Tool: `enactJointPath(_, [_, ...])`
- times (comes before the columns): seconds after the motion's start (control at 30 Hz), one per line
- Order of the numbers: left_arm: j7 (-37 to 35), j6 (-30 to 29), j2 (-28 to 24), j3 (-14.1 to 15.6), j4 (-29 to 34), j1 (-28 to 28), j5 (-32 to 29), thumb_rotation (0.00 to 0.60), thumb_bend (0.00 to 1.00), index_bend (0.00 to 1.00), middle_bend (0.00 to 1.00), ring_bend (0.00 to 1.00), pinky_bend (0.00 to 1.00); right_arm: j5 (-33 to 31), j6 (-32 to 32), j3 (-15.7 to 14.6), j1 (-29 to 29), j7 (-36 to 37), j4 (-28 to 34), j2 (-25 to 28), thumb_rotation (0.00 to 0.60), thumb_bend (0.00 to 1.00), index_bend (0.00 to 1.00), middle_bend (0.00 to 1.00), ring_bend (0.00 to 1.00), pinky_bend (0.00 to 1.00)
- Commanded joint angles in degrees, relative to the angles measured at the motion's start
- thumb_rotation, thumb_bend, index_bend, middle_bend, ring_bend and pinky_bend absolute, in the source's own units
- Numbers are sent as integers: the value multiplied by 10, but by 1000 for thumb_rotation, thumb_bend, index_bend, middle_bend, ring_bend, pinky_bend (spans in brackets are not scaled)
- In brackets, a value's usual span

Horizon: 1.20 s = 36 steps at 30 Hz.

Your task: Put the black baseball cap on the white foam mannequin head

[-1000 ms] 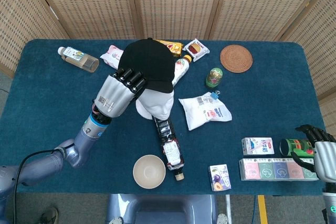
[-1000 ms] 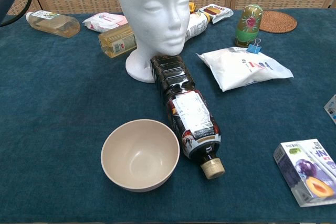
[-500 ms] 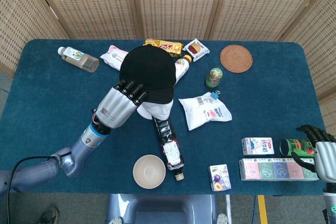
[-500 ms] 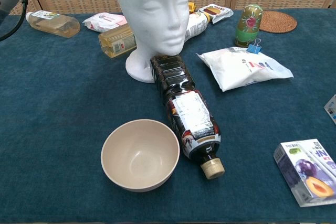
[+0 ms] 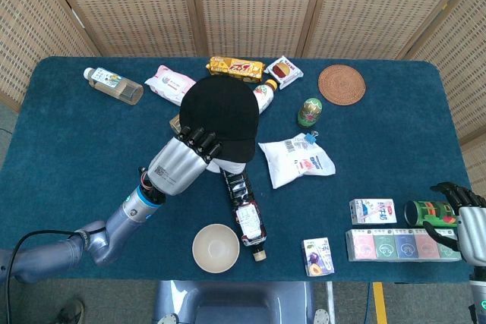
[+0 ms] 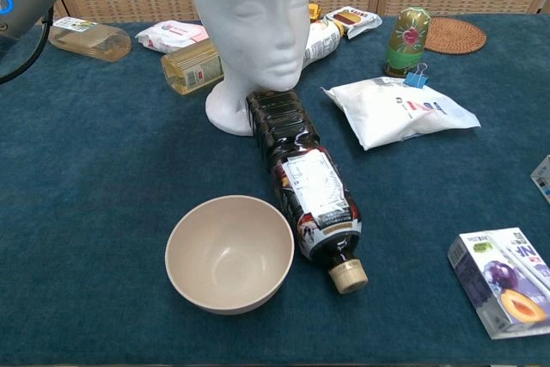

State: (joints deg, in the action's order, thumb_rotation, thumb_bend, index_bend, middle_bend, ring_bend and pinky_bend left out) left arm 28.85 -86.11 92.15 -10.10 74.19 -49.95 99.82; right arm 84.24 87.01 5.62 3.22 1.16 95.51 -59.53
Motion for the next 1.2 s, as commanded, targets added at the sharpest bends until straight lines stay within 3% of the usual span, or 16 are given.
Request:
enactJointPath(0.03, [13, 7, -4, 3, 11, 4, 3, 600, 503, 781, 574, 546, 776, 1, 0, 0, 0, 1, -1, 0, 600, 235, 287, 279, 278, 321])
enactJointPath(0.97, [19, 33, -2, -9, 39, 27, -13, 600, 460, 780, 574, 546, 776, -1, -1, 1, -1, 5, -6, -2, 600, 234, 288, 279, 278, 321])
enactJointPath(1.2, [21, 43, -8, -12, 52, 30, -18, 600, 433, 652, 532, 529, 762, -1, 0, 1, -2, 6, -6, -3, 600, 234, 287, 279, 278, 321])
